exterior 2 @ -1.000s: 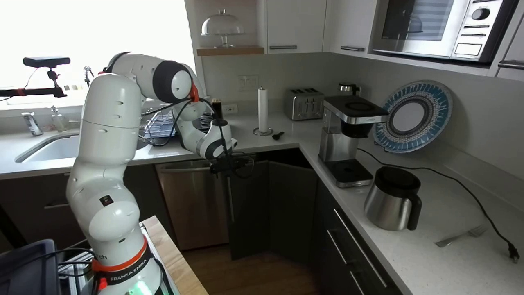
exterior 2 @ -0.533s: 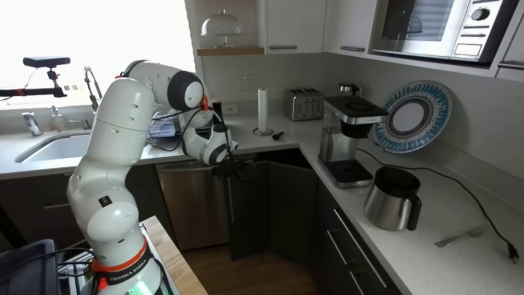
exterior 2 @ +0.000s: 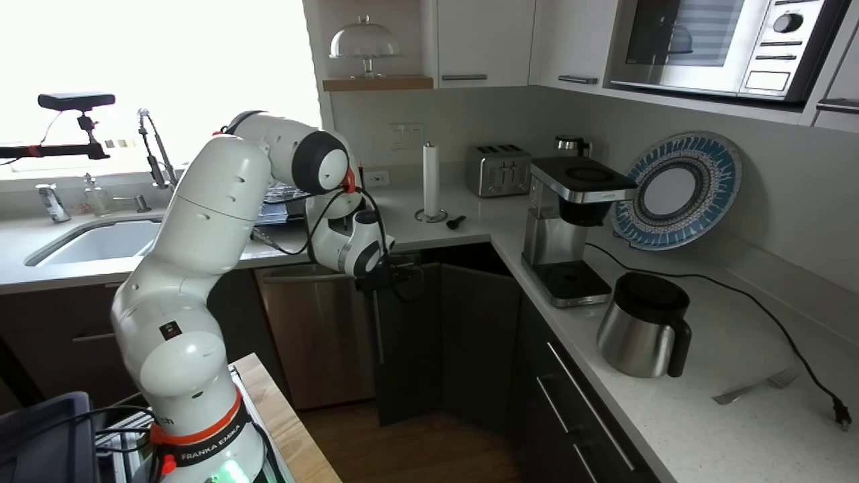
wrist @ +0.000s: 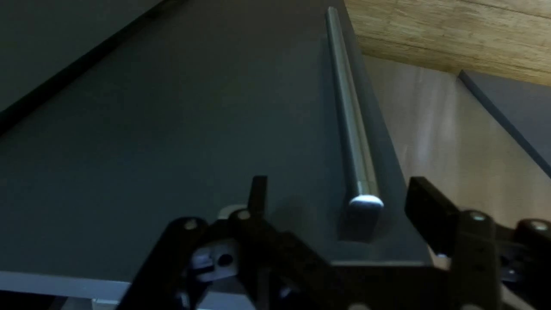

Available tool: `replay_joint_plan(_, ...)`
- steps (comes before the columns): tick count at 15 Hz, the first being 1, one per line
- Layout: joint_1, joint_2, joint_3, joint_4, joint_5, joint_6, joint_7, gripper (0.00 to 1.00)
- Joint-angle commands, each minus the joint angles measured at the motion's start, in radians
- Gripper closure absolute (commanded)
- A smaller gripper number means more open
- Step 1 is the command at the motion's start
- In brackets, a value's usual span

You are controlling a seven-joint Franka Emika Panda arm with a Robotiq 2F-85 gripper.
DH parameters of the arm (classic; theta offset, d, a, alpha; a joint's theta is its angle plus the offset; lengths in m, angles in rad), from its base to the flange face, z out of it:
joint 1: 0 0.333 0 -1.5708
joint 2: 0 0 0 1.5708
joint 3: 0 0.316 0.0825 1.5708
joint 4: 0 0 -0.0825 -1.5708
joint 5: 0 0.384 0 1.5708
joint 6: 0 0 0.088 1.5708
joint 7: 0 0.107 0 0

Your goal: Close the open cabinet door on the bottom left

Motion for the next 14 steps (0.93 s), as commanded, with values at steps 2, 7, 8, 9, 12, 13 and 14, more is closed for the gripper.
replay_joint_plan(2,-0.042,0.059,0.026,0.044,-0.070,0.009,0.029,0.37)
replay_joint_plan(7,-0.105,0.065,0.112,0.038,-0.078,-0.017,0.024,0.73)
replay_joint_plan(8,-0.117,0.062,0.129,0.033,-0.074,-0.025,0.028,0.80)
replay_joint_plan(9,-0.109,0.049,0.124,0.027,-0.073,-0.030,0.038,0.88)
replay_joint_plan(12,-0.090,0.026,0.093,0.026,-0.081,-0.015,0.070,0.95)
replay_joint_plan(13,-0.068,0.010,0.061,0.025,-0.085,-0.011,0.086,0.95)
replay_joint_plan(14,-0.069,0.003,0.054,0.027,-0.086,-0.017,0.094,0.95)
